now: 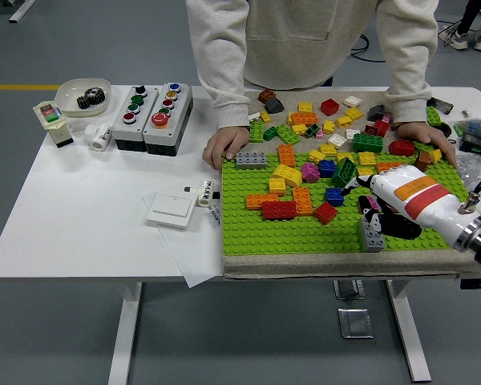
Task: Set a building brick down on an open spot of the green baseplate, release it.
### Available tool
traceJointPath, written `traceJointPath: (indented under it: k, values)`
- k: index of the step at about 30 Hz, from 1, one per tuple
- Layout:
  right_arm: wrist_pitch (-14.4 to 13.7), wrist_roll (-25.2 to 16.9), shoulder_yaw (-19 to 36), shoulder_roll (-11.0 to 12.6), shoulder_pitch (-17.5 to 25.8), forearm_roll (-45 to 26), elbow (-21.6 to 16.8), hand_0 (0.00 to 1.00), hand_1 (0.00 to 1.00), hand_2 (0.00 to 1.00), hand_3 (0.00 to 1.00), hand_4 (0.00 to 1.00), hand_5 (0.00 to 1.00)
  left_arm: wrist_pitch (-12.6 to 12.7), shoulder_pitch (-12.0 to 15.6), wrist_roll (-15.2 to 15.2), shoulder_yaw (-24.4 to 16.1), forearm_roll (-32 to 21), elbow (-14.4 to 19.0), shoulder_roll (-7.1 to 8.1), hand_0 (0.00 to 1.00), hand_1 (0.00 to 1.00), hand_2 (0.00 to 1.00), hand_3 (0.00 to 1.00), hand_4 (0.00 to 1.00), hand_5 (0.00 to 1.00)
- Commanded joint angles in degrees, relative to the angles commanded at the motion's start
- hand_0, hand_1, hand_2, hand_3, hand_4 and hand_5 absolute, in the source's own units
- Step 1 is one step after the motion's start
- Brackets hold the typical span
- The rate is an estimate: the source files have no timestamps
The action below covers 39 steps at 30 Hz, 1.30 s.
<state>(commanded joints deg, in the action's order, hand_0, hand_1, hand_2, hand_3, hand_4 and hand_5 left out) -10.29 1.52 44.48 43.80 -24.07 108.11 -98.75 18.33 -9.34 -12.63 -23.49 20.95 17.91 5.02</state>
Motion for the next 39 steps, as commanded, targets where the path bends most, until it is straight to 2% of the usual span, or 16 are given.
traceJointPath:
  k: [3, 4, 9, 10, 14, 21, 27, 28, 39]
  values:
    - [-0.48, -0.91, 1.72, 0.18, 1.51, -0.65, -0.50, 0.188, 0.285, 0.384, 0.576, 0.360, 0.308, -0.04, 0.07, -0.10, -0.12, 0.28, 0.00, 0.03, 0.605, 0.681, 0.641, 0.547, 0.559, 0.600]
    - [-0.21, -1.21, 2.42, 0.22, 2.41, -0.83, -0.23, 0.535, 0.572, 0.660, 0.583, 0.505, 0.339, -0.04, 0.13, -0.11, -0.14, 0.30, 0.00, 0.04, 0.605, 0.680, 0.640, 0.547, 0.558, 0.597]
    - [1.33, -3.12, 3.39, 0.17, 5.26, -0.60, 2.90, 0.535, 0.572, 0.660, 0.583, 0.505, 0.339, -0.09, 0.26, -0.20, -0.29, 0.60, 0.00, 0.05, 0.605, 0.680, 0.640, 0.547, 0.558, 0.597]
    - [1.47, -3.31, 3.40, 0.15, 5.48, -0.47, 3.33, 0.729, 0.716, 0.764, 0.617, 0.526, 0.359, -0.09, 0.27, -0.20, -0.31, 0.61, 0.00, 0.05, 0.605, 0.680, 0.642, 0.546, 0.558, 0.597]
    - [1.77, -4.48, 3.42, -0.17, 6.39, 2.28, 5.17, 0.729, 0.716, 0.764, 0.617, 0.526, 0.359, -0.15, 0.32, -0.32, -0.44, 1.01, 0.01, 0.03, 0.605, 0.680, 0.642, 0.546, 0.558, 0.597]
    - [0.23, -6.87, 3.86, -0.93, 7.85, 8.47, 6.96, 0.737, 0.722, 0.767, 0.617, 0.511, 0.365, -0.18, 0.31, -0.32, -0.41, 1.06, 0.05, 0.08, 0.604, 0.680, 0.641, 0.547, 0.558, 0.596]
    - [0.12, -8.91, 3.27, -1.32, 8.39, 10.38, 9.02, 0.729, 0.713, 0.759, 0.614, 0.492, 0.379, -0.19, 0.18, -0.28, -0.25, 0.87, 0.07, 0.09, 0.604, 0.680, 0.641, 0.546, 0.558, 0.595]
    - [0.18, -9.19, 3.19, -1.44, 8.37, 10.45, 9.54, 0.713, 0.687, 0.753, 0.611, 0.474, 0.370, -0.19, 0.16, -0.29, -0.24, 0.88, 0.07, 0.08, 0.604, 0.680, 0.641, 0.546, 0.558, 0.595]
    - [-0.11, -9.34, 2.80, -2.28, 7.41, 11.55, 12.50, 0.713, 0.682, 0.749, 0.611, 0.468, 0.369, -0.20, 0.04, -0.30, -0.09, 0.76, 0.12, 0.07, 0.605, 0.680, 0.641, 0.546, 0.558, 0.595]
